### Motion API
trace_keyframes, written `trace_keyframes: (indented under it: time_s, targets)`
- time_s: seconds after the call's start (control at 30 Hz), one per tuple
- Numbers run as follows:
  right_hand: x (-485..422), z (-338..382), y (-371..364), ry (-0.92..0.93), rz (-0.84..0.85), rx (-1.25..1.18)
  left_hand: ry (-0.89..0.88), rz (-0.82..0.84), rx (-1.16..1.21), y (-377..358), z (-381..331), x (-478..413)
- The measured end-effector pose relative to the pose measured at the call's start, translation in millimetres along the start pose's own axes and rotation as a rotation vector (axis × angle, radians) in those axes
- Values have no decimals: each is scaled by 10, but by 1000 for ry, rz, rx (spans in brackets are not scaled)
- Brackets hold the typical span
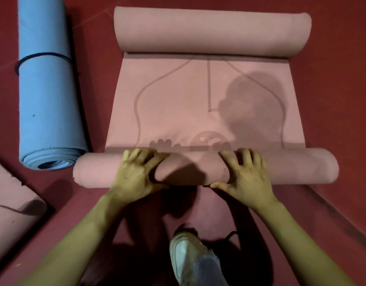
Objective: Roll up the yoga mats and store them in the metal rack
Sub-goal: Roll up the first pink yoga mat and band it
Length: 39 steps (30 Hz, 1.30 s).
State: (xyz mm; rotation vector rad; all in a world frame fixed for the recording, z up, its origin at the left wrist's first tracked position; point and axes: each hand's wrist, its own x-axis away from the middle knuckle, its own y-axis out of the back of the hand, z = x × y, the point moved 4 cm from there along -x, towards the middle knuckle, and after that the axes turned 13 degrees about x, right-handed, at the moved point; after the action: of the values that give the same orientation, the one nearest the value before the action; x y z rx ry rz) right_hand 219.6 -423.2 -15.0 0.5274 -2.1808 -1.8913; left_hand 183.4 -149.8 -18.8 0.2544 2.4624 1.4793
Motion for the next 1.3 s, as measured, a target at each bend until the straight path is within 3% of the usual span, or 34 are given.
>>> trace_keyframes:
  time_s: [0.1, 0.2, 0.33, 0.47, 0.57, 0.63, 0.77, 0.93, 1.03, 1.17, 1.3]
  targets:
    - [-73, -21, -13, -81, 11, -138, 120, 30, 115, 77, 53, -97]
    - [-127, 0, -9, -207, -82, -309, 202, 61, 268, 143, 155, -283]
    - [-290, 35, -37, -307, -160, -387, 213, -228, 378, 75, 219, -410]
    - [-488, -77, -103, -213, -86, -386, 262, -429, 372, -90, 113, -399]
    - [-525, -211, -147, -53, -32, -443, 252, -392, 285, -80, 127, -490]
    - [-602, -270, -157, 6, -17, -452, 212, -278, 270, -49, 164, -529]
    - [-702, -303, -174, -3, -42, -411, 137, -108, 281, 10, 259, -636]
    - [-741, -259, -167, -126, -126, -287, 179, -103, 285, 99, 334, -829]
    - [-847, -323, -189, -109, -46, -351, 226, -70, 199, 94, 326, -882]
    - [-1009, -426, -178, -42, 54, -425, 291, -146, 205, 22, 310, -901]
    - [-952, -410, -198, -120, -46, -377, 255, -183, 224, -9, 332, -949]
